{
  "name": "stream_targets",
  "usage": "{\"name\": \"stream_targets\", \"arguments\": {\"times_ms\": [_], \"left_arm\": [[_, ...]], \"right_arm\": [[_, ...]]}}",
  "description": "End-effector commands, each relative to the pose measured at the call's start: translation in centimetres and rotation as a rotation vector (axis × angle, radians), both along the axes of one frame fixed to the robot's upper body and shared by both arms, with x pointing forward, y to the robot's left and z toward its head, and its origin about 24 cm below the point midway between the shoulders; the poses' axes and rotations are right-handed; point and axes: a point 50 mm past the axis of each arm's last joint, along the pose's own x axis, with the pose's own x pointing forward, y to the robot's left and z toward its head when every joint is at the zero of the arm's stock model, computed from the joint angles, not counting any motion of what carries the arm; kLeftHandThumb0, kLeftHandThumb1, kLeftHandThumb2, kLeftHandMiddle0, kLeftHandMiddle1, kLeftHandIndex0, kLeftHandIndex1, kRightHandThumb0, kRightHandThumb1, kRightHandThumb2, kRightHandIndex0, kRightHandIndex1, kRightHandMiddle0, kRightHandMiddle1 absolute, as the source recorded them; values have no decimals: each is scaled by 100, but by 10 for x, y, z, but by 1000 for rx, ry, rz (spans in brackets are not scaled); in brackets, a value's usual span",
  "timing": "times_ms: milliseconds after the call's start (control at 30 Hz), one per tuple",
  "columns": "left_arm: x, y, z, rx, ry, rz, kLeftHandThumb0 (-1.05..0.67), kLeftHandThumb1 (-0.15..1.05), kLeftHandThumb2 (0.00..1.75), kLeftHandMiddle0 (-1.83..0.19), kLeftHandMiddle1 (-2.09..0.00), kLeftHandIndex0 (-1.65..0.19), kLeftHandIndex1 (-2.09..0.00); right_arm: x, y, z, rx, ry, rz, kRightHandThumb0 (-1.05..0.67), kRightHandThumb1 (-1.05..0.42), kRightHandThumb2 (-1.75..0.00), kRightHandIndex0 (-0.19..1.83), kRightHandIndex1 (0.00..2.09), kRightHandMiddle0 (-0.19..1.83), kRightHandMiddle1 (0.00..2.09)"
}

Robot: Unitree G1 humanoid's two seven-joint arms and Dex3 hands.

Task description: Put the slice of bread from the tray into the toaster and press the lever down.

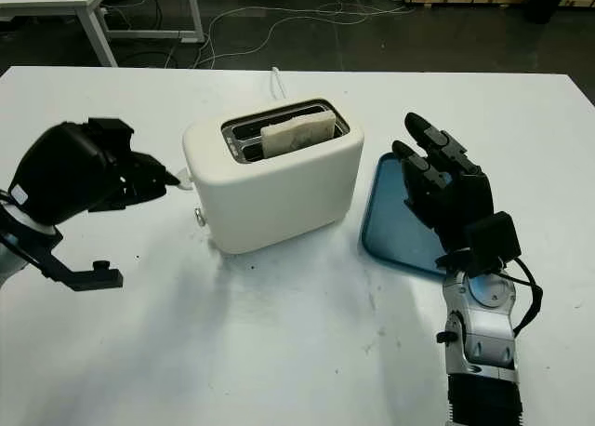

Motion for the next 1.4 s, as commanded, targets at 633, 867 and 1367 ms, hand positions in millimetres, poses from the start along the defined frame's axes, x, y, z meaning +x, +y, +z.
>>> {"name": "stream_targets", "arguments": {"times_ms": [633,867,1367], "left_arm": [[16,3,-3,-13,6,-4,-40,92,30,-85,-174,-76,-142],[24,3,-11,12,60,13,-39,92,32,-90,-153,-79,-117],[25,0,-19,4,107,5,-39,92,34,-89,-147,-83,-101]], "right_arm": [[-2,0,-4,10,5,-2,-63,-92,-45,49,0,48,0],[-2,0,-3,8,2,-4,-61,-92,-45,50,0,49,0],[-2,0,-4,4,2,-12,-62,-92,-45,50,0,49,0]]}}
